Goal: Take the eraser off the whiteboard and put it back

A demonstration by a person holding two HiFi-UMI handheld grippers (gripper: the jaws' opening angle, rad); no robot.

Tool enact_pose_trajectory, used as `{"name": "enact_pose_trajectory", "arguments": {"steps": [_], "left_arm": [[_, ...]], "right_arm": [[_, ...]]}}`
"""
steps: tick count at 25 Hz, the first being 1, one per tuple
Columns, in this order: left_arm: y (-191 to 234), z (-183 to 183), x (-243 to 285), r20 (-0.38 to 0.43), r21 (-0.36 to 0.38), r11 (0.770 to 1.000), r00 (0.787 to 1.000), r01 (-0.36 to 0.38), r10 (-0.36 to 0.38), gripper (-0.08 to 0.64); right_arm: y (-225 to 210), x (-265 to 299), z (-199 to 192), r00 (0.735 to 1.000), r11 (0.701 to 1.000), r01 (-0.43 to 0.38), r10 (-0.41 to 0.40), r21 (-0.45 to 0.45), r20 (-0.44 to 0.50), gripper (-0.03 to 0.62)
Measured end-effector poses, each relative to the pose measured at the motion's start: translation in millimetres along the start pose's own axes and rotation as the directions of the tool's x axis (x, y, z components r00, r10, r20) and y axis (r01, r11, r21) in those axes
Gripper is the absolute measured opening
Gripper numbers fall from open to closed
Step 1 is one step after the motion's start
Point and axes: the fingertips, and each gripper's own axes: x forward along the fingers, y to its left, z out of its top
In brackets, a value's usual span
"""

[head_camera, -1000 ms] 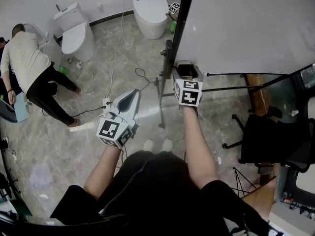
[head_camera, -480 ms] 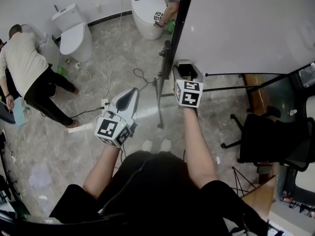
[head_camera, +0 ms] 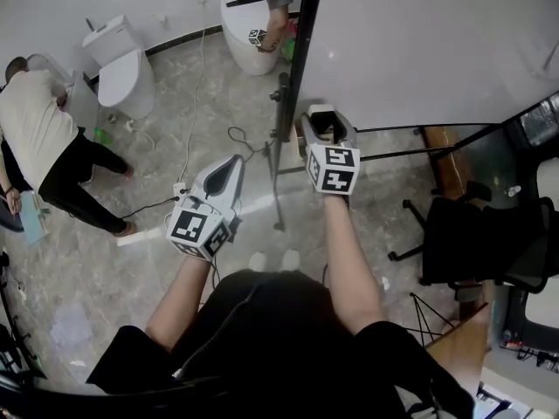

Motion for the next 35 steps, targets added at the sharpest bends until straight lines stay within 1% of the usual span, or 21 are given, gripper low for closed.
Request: {"name": "enact_pose_trajectory", "arguments": {"steps": [4, 11, 21, 29, 35], "left_arm": [[-7.0, 6.2, 3.2, 0.01, -0.004, 1.0, 1.0, 0.016, -0.016, 0.005], [-16.8, 12.9, 0.3, 0.03, 0.016, 0.999, 0.999, 0.037, -0.038, 0.005], [-32.0, 26.4, 2.3, 0.052, 0.032, 0.997, 0.996, 0.071, -0.073, 0.005], [-39.8, 44.2, -5.7, 0.086, 0.057, 0.995, 0.993, 0.081, -0.086, 0.005], [-44.8, 50.5, -9.7, 0.099, 0.063, 0.994, 0.99, 0.09, -0.096, 0.005]], "right_arm": [[0.7, -16.3, 22.5, 0.998, 1.0, -0.004, 0.006, -0.026, 0.057, 0.272], [-2.7, -50.1, 51.5, 0.992, 1.0, -0.011, 0.013, -0.016, 0.129, 0.272], [-4.2, -99.8, 78.5, 0.978, 0.999, -0.048, 0.049, -0.007, 0.201, 0.272], [9.4, -157.0, 108.9, 0.958, 0.995, -0.095, 0.103, -0.042, 0.269, 0.272], [15.2, -184.4, 114.3, 0.952, 0.994, -0.099, 0.111, -0.053, 0.287, 0.272]]}}
